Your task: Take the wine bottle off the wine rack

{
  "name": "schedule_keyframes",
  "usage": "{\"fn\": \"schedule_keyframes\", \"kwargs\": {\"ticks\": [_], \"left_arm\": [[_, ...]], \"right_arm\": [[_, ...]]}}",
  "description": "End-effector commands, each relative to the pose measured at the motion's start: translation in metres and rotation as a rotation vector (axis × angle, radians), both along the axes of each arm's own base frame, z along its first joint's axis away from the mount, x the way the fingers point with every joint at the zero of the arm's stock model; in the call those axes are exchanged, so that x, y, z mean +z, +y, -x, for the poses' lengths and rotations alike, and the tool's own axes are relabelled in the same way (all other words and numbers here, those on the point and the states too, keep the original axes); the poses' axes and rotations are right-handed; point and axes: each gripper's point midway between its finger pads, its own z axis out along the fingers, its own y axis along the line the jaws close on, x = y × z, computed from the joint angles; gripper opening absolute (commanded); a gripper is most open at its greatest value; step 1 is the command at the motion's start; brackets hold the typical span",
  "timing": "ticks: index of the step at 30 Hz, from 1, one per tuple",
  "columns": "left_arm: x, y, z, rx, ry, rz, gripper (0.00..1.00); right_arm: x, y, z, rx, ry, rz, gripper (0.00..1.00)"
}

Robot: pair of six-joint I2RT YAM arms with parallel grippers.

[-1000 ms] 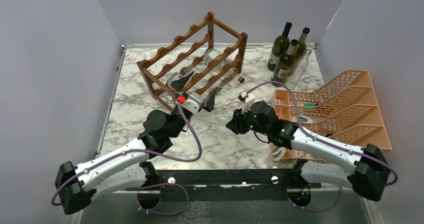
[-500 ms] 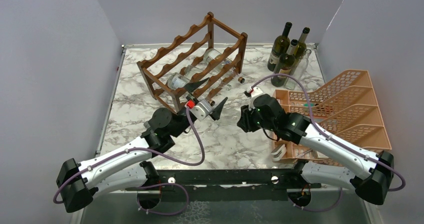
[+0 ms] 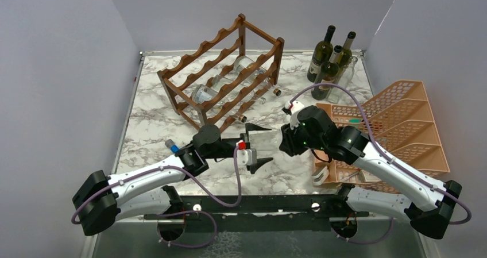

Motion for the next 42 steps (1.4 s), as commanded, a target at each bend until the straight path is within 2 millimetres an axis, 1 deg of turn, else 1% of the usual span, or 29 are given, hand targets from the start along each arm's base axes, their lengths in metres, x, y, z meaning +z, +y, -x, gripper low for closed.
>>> {"fn": "schedule_keyframes", "kwargs": {"ticks": [1, 4, 8, 11, 16, 18, 21, 24, 28, 29, 31, 34, 36, 39, 42], "left_arm": [[-0.025, -0.011, 0.013, -0.108, 0.023, -0.075, 0.99], [-0.039, -0.017, 0.012, -0.121, 0.069, -0.11, 0.99], [-0.056, -0.023, 0.01, -0.131, 0.111, -0.166, 0.99], [-0.063, -0.023, 0.004, -0.106, 0.11, -0.184, 0.98], [-0.073, -0.024, 0.0, -0.092, 0.111, -0.213, 0.95], [-0.079, -0.026, -0.002, -0.089, 0.118, -0.232, 0.91], [-0.083, -0.03, -0.004, -0.092, 0.142, -0.25, 0.81], [-0.086, -0.033, -0.005, -0.093, 0.159, -0.262, 0.76], [-0.085, -0.035, -0.007, -0.092, 0.16, -0.26, 0.64], [-0.084, -0.034, -0.007, -0.092, 0.158, -0.258, 0.6], [-0.082, -0.035, -0.008, -0.086, 0.152, -0.256, 0.56], [-0.078, -0.036, -0.012, -0.065, 0.146, -0.247, 0.45], [-0.076, -0.036, -0.015, -0.054, 0.144, -0.243, 0.4], [-0.073, -0.037, -0.02, -0.029, 0.143, -0.23, 0.35], [-0.067, -0.038, -0.026, 0.007, 0.147, -0.203, 0.34]], "right_arm": [[0.038, 0.019, 0.013, 0.187, -0.062, -0.102, 0.01], [0.039, 0.028, 0.02, 0.273, -0.052, -0.108, 0.01], [0.038, 0.028, 0.019, 0.285, -0.058, -0.097, 0.01], [0.039, 0.028, 0.022, 0.303, -0.063, -0.103, 0.01], [0.037, 0.022, 0.023, 0.307, -0.065, -0.079, 0.01], [0.036, 0.022, 0.025, 0.316, -0.064, -0.077, 0.01], [0.037, 0.022, 0.026, 0.33, -0.067, -0.082, 0.01], [0.038, 0.023, 0.026, 0.333, -0.072, -0.086, 0.01], [0.04, 0.024, 0.025, 0.331, -0.081, -0.095, 0.01], [0.039, 0.023, 0.025, 0.325, -0.081, -0.093, 0.03], [0.037, 0.021, 0.021, 0.295, -0.082, -0.083, 0.14], [0.035, 0.018, 0.014, 0.226, -0.086, -0.083, 0.22], [0.035, 0.016, 0.007, 0.157, -0.092, -0.094, 0.34], [0.04, 0.014, -0.002, 0.059, -0.1, -0.129, 0.53], [0.052, 0.014, -0.006, 0.003, -0.123, -0.188, 0.66]]}}
